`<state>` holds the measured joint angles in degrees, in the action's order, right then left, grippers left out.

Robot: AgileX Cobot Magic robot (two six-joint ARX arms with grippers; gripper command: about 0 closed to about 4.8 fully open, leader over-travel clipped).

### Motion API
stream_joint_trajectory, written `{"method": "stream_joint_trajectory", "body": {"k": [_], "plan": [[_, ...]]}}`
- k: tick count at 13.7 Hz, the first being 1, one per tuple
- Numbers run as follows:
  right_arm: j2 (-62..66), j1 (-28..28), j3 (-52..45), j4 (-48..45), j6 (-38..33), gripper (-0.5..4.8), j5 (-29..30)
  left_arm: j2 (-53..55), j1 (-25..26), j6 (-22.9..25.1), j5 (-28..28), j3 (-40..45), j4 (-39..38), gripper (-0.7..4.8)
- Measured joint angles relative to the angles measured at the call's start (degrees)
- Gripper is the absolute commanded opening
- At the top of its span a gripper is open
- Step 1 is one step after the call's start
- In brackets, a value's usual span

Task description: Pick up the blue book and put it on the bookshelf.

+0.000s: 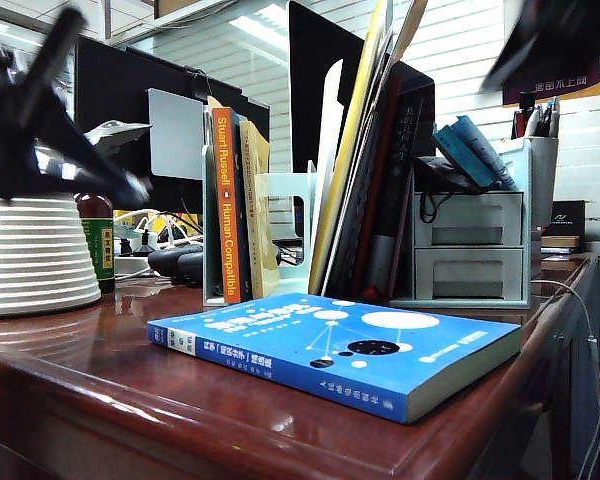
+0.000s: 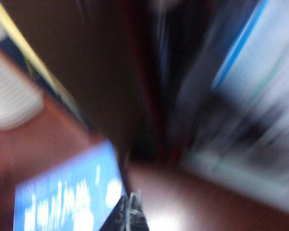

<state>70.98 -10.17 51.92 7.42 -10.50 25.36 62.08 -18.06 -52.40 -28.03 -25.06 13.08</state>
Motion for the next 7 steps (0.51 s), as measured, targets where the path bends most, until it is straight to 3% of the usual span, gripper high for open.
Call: {"method": "stream_joint_trajectory", "body": {"k": [1,2,7], "plan": [[2.99,-0.79,0.00,2.03,0.00,-0.01,0.17,1.57,-0.02,-1.84,-1.16,0.00,-0.09,3.14],[5.84,-1.36,-0.02,3.87,-0.02,-0.01,0.09,2.62,-0.02,-3.21,-1.77,0.00,-0.11,4.71],[18.36,-1.88,0.00,0.04,-0.07,-0.01,-0.04,6.34,-0.02,-7.91,-2.34,0.00,-0.52,4.79]]}}
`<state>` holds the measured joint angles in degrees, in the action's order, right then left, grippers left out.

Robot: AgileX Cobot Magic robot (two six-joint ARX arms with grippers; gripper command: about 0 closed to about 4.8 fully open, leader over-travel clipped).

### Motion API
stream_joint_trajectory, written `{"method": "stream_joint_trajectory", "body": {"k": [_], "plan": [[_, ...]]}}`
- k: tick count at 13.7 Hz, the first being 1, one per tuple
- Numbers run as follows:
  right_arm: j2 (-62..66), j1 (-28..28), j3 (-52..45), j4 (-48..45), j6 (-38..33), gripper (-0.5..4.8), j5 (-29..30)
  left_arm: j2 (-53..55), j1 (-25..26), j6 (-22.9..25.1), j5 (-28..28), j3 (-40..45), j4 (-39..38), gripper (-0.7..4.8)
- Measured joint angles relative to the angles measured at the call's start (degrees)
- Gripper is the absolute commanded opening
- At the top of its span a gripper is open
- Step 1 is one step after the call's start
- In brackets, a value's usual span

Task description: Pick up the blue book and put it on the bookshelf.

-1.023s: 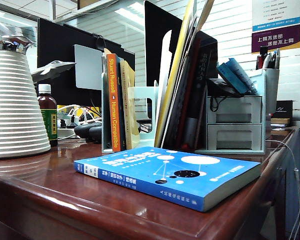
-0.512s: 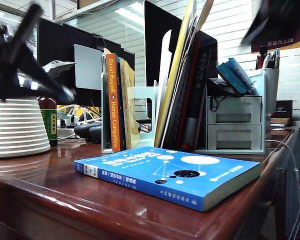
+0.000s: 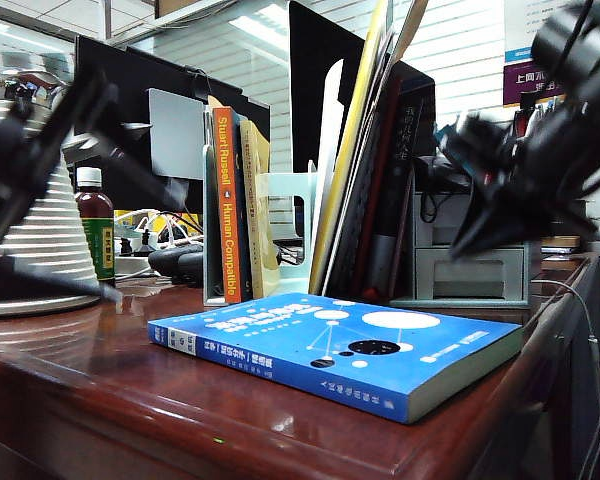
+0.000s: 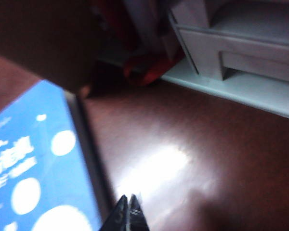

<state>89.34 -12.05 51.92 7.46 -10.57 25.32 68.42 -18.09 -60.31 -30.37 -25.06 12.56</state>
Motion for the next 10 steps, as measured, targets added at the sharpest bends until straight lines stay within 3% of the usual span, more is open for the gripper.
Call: {"method": "stream_joint_trajectory", "body": {"k": [10], "plan": [[6.80,-6.08,0.00,-0.55,-0.13,-0.01,-6.05,4.35,-2.56,-0.20,1.07,0.00,-1.68,4.79]]}}
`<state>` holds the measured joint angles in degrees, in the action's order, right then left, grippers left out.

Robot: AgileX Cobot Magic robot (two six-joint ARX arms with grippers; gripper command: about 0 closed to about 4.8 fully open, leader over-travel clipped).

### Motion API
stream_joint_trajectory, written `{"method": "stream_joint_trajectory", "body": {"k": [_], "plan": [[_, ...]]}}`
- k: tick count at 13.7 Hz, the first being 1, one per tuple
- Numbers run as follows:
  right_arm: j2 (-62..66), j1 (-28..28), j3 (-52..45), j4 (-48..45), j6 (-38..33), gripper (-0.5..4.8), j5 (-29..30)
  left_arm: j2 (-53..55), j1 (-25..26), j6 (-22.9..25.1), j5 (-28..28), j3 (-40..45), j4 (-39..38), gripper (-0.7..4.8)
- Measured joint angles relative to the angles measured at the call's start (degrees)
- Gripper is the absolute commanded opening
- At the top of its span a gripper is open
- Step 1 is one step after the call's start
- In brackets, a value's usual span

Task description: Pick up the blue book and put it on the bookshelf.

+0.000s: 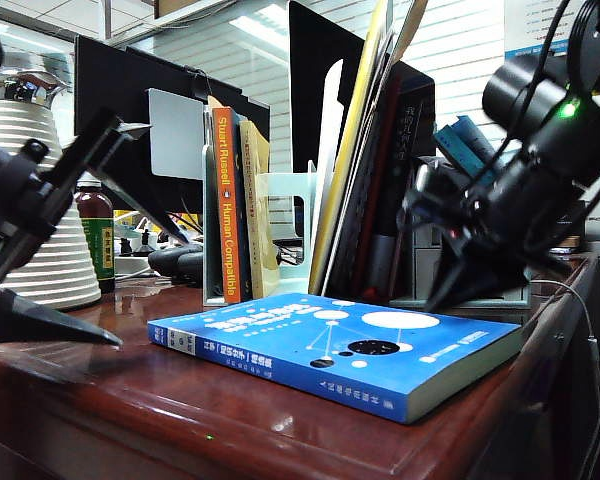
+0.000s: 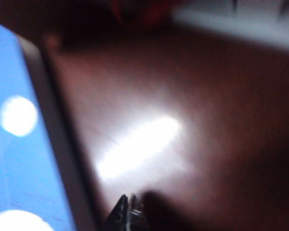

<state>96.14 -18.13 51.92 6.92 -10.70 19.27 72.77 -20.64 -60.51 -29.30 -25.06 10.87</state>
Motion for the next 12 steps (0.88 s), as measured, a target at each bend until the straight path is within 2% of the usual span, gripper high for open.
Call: {"method": "stream_joint_trajectory", "body": {"k": [4,7,9,12], "plan": [[0.35,-0.50,0.00,2.01,-0.02,-0.01,1.20,3.17,-4.22,-2.05,2.91,-0.02,2.49,4.79],[0.35,-0.31,0.00,2.47,-0.02,-0.01,3.98,7.91,-6.75,-3.93,3.10,-0.50,9.66,4.79],[0.35,-0.28,0.00,3.80,0.00,-0.01,6.03,10.95,-7.48,-5.11,2.51,-1.20,13.29,4.79],[0.35,-1.09,0.00,4.13,0.04,-0.01,7.32,12.98,-7.45,-5.33,1.62,-1.97,14.80,4.79]]}}
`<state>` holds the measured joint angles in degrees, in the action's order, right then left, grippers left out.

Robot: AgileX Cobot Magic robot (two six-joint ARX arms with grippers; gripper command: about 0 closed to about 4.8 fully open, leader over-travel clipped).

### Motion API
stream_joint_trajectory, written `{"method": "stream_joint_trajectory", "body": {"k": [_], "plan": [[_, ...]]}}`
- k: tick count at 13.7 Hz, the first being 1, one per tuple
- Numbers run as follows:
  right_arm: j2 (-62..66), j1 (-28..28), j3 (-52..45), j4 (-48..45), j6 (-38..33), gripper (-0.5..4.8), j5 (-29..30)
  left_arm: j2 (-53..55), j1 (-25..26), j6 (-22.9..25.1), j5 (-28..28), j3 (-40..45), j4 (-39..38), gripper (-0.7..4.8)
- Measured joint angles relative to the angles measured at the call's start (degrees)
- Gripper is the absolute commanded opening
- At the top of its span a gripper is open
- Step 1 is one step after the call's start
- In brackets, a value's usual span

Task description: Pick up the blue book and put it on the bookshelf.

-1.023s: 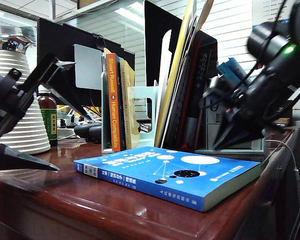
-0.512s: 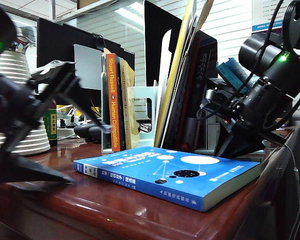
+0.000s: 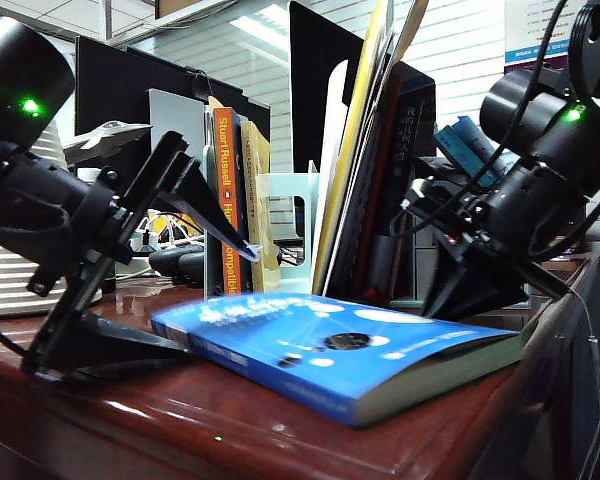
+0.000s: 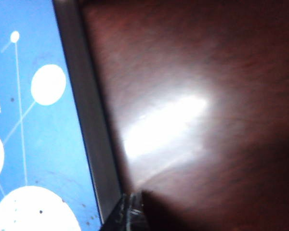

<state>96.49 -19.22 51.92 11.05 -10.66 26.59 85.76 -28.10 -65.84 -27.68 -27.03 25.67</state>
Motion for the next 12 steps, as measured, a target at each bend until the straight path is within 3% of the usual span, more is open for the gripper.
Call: {"method": "stream_joint_trajectory", "body": {"k": [1,5,7,9,10,12], "plan": [[0.00,-1.07,0.00,0.04,0.13,-0.01,0.22,0.42,-0.02,0.24,0.04,-0.02,1.88,4.53],[0.00,-3.41,-0.02,0.02,0.20,-0.01,2.14,1.31,-0.13,0.46,1.40,0.15,5.33,2.67],[0.00,-3.39,-0.02,0.02,0.20,-0.01,2.12,1.31,-0.13,0.55,1.33,0.20,5.42,2.46],[0.00,-3.41,-0.02,0.02,0.20,-0.01,2.14,1.33,-0.20,0.66,1.33,0.22,5.51,0.32],[0.00,-3.39,0.00,0.04,0.20,-0.01,2.10,1.33,-0.15,0.63,1.29,0.22,5.55,-0.07],[0.00,-3.28,0.00,0.07,0.22,-0.01,2.25,1.33,-0.09,0.68,0.68,0.31,5.75,-0.06]]}}
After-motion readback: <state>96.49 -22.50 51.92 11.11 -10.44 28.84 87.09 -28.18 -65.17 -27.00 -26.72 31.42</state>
